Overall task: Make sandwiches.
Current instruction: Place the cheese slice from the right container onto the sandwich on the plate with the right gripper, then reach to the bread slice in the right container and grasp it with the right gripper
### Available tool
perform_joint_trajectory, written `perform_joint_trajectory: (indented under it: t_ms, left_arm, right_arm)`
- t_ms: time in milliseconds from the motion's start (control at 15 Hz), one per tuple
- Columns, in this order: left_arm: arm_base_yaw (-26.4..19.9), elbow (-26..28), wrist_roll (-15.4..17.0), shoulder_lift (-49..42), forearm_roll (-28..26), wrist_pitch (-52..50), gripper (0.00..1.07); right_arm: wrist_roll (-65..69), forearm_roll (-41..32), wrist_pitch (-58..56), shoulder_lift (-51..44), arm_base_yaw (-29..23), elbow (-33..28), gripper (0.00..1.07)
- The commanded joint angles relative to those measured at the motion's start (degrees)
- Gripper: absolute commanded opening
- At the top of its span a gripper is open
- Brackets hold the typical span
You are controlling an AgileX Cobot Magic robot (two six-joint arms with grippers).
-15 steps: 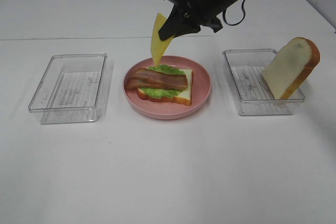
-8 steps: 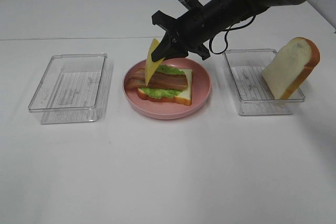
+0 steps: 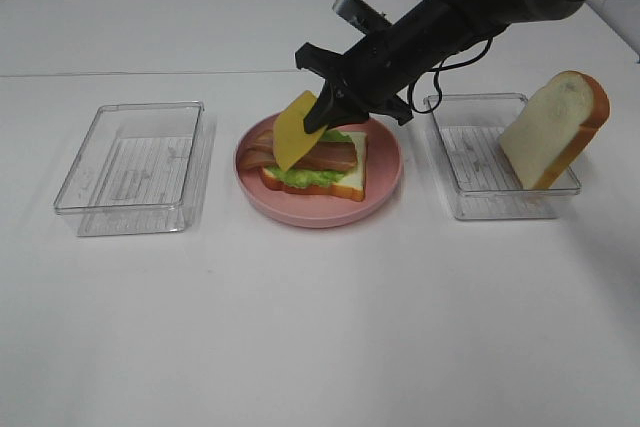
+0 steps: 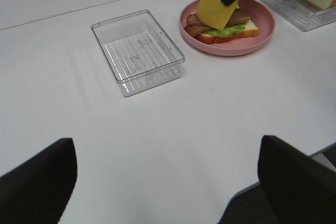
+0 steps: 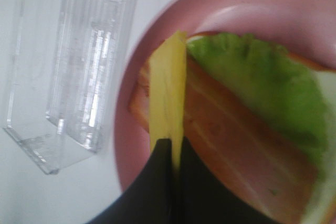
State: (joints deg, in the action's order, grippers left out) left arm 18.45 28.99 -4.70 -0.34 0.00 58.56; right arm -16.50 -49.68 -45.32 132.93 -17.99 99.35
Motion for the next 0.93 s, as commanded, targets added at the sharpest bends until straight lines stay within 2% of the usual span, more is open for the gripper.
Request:
perform_joint_trajectory:
  t_ms: [67, 200, 267, 333, 533, 600, 933]
  left_arm:
    - [-0.1, -0.2, -0.1, -1.2, 0.0, 0.2, 0.87]
    - [-0.1, -0.2, -0.1, -1.2, 0.0, 0.2, 0.87]
    - [-0.1, -0.2, -0.1, -1.2, 0.0, 0.2, 0.87]
    - [-0.1, -0.2, -0.1, -1.2, 0.0, 0.2, 0.87]
    - [-0.1, -0.2, -0.1, -1.2, 0.0, 0.2, 0.87]
    - [-0.1, -0.2, -0.1, -1.2, 0.0, 0.2, 0.87]
    - [-0.1, -0.2, -0.1, -1.2, 0.0, 0.2, 0.87]
  right_arm:
    - [4.8, 7.2, 0.5, 0.1, 0.2, 0.2, 0.00]
    - [5.1, 8.5, 0.5, 0.1, 0.2, 0.2, 0.02]
    - [5.0, 8.6, 0.5, 0.1, 0.2, 0.2, 0.09]
    - [4.7, 8.6, 0.5, 0.1, 0.2, 0.2, 0.22]
    - [3.0, 8.8, 0.2, -0.2, 0.2, 0.6, 0.70]
    - [2.3, 9.4, -0.1, -0.5, 0.2, 1.0, 0.80]
    - [4.1, 19.7, -2.1, -6.6, 0.2, 3.0, 0.82]
